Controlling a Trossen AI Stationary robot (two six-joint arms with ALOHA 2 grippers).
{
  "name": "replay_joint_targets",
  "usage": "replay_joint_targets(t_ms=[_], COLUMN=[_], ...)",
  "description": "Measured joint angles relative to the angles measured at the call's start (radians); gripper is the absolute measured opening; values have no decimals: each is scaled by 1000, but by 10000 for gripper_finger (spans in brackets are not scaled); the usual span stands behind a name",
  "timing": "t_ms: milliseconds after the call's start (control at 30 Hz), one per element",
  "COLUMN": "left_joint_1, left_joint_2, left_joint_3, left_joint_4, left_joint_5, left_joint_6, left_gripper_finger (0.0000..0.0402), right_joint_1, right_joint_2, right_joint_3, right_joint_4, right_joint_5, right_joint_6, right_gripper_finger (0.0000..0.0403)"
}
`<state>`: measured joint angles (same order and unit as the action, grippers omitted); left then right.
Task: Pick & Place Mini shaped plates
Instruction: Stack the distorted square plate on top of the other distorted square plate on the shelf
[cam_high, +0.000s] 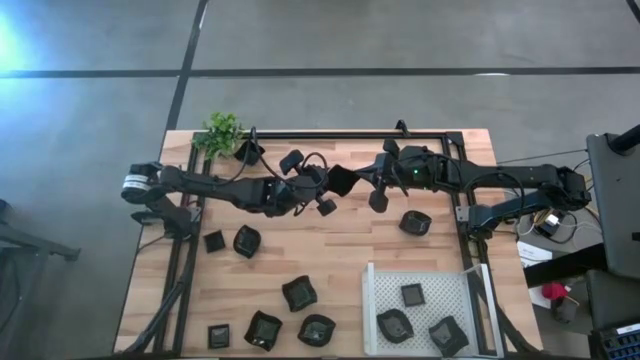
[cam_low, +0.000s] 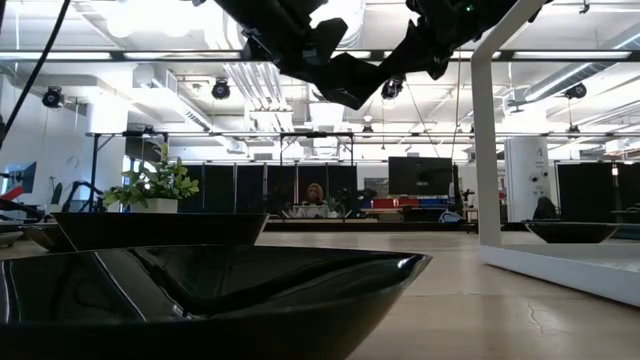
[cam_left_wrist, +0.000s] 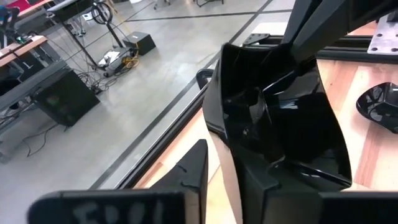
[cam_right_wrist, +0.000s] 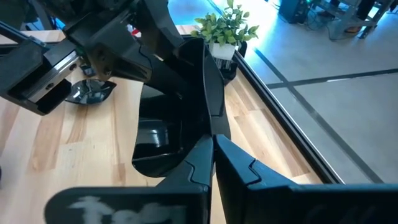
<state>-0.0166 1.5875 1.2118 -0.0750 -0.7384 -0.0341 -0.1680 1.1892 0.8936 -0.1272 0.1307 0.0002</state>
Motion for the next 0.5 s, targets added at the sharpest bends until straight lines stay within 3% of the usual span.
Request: replay_joint_targets(t_ms=[500], left_joint_1=[-1], left_joint_2=[-3], left_joint_3=[20], left_joint_4=[-17], left_joint_5=[74], left_joint_6=[-32], left_gripper_finger=[116], right_joint_1=[0], right_joint_2=[0], right_joint_3=[0], right_joint_4=[-18], right_joint_5=[21], right_joint_6=[-4], right_gripper_finger=[8])
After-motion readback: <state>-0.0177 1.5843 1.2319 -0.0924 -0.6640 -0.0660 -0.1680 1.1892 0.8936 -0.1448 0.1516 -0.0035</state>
